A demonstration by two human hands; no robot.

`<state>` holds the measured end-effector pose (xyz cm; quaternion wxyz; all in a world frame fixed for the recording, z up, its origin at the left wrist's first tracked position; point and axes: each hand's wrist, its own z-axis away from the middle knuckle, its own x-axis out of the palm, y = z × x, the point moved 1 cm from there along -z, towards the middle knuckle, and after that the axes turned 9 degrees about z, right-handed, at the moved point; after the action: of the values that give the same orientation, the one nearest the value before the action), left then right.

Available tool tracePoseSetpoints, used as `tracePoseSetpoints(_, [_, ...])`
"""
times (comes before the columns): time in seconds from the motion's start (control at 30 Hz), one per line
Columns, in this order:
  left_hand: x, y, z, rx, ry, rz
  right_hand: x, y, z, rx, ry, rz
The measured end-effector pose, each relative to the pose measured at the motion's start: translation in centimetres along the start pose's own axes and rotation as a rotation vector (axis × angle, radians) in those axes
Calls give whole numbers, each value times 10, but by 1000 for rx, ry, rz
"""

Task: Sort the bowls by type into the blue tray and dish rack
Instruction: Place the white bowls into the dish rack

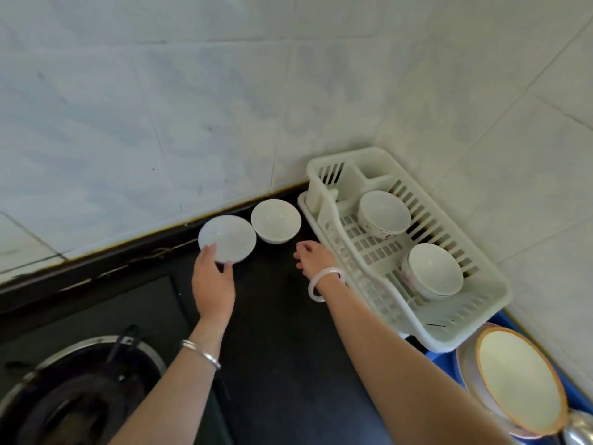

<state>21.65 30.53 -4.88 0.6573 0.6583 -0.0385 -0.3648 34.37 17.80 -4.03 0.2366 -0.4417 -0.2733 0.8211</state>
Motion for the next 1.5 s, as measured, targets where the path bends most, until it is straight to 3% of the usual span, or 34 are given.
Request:
tracePoseSetpoints(0.2, [-4,-32,-32,-142,6,177,26,-21,-42,115,15,61])
tracePoseSetpoints(0.33, [-3,-40,-41,-257,-16,404,36,-22,-58,232,3,-138])
tracePoseSetpoints(0.47, [-3,-44,-45,-316,-30,523,36,-24,-64,317,39,-486])
tracePoseSetpoints(0.63, [0,-48,-49,-330,-46,596,23,-34,-59,258,74,-546])
tracePoseSetpoints(0.9, [-1,-50,-50,-374,-74,717,14,-64,-36,73,-52,-321])
tracePoseSetpoints(1.13, [-6,-44,-53,-535,-54,897,43,-73,-24,66,-57,-152])
tracePoseSetpoints(1.5, [-7,-41,-62,-543,-67,846,56,-70,-27,55,-26,113])
